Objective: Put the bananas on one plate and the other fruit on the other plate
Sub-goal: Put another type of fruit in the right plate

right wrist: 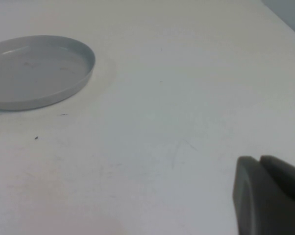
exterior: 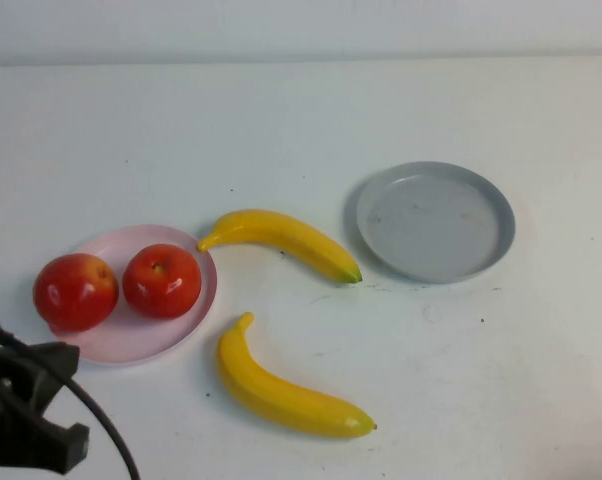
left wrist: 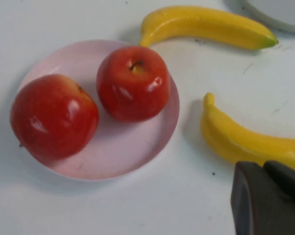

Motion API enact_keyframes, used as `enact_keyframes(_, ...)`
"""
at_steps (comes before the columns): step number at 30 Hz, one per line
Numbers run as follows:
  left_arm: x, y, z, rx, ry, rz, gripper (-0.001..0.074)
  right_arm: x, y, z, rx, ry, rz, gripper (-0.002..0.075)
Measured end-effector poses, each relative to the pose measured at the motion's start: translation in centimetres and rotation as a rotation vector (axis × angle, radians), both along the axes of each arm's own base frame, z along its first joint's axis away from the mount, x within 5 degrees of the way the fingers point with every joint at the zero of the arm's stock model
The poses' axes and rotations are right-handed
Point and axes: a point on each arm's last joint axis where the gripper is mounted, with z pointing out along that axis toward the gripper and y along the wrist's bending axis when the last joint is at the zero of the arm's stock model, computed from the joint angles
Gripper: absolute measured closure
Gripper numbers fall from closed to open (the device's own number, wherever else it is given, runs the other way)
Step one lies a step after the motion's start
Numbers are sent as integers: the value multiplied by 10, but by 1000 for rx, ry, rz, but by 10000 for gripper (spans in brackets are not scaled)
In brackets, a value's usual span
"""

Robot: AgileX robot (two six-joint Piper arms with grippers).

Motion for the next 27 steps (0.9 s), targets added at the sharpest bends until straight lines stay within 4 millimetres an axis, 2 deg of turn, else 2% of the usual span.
enact_keyframes(2, -2, 2, -5, -18, -59, -2, 731, 0, 0, 0, 0, 0, 0, 741)
enact_keyframes(6, -6, 3, -11, -74, -303, -56, 731, 0, 0, 0, 0, 0, 0, 741)
enact_keyframes(9, -17, 4, -20, -125, -474, -109, 731, 0, 0, 0, 0, 0, 0, 741)
enact_keyframes(12, -29, 11, -33, -157, -553, -114, 732, 0, 0, 0, 0, 0, 0, 741)
enact_keyframes(20, -50, 40, -57, -176, -702, 121, 732, 0, 0, 0, 0, 0, 0, 741)
enact_keyframes(27, -57, 50, -75, -168, -752, 252, 733, 0, 0, 0, 0, 0, 0, 742)
